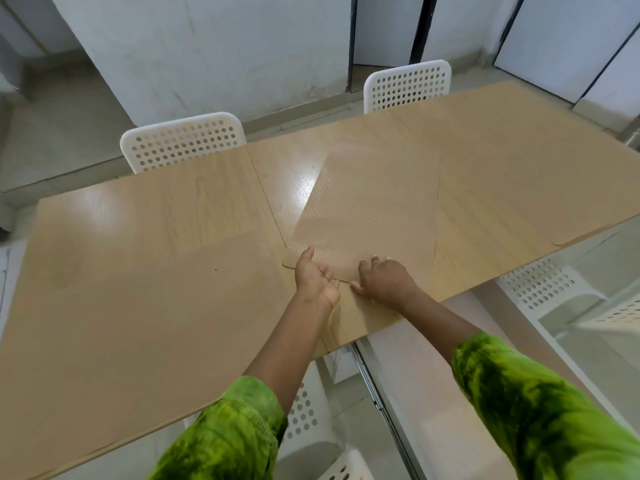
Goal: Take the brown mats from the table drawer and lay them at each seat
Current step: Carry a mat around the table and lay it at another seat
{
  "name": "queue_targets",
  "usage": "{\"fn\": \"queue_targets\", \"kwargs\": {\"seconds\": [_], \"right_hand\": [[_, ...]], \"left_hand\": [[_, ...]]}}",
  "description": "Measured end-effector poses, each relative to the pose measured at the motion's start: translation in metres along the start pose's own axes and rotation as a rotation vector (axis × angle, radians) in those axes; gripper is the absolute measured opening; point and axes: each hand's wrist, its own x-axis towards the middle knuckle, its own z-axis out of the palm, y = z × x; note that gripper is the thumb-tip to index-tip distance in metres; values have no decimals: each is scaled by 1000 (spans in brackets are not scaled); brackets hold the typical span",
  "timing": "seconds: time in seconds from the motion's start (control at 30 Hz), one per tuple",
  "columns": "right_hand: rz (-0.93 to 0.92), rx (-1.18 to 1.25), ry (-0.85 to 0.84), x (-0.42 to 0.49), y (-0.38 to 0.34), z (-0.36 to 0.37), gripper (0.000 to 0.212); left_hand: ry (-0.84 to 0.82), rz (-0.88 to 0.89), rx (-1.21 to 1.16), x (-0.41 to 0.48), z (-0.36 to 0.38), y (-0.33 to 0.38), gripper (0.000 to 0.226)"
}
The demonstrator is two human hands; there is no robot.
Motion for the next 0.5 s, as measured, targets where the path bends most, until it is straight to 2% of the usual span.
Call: {"fn": "queue_targets", "kwargs": {"seconds": [0.23,0.4,0.5], "right_hand": [[-7,20,-12,8,1,9,57],[-92,-61,97,6,9,4,34],[-54,-25,99,4,9,3,46]], "left_hand": [[31,-42,-22,6,-3,-3,68],[87,-21,-87,5,2,-4,73],[64,-5,-142,5,2,-4,72]]}}
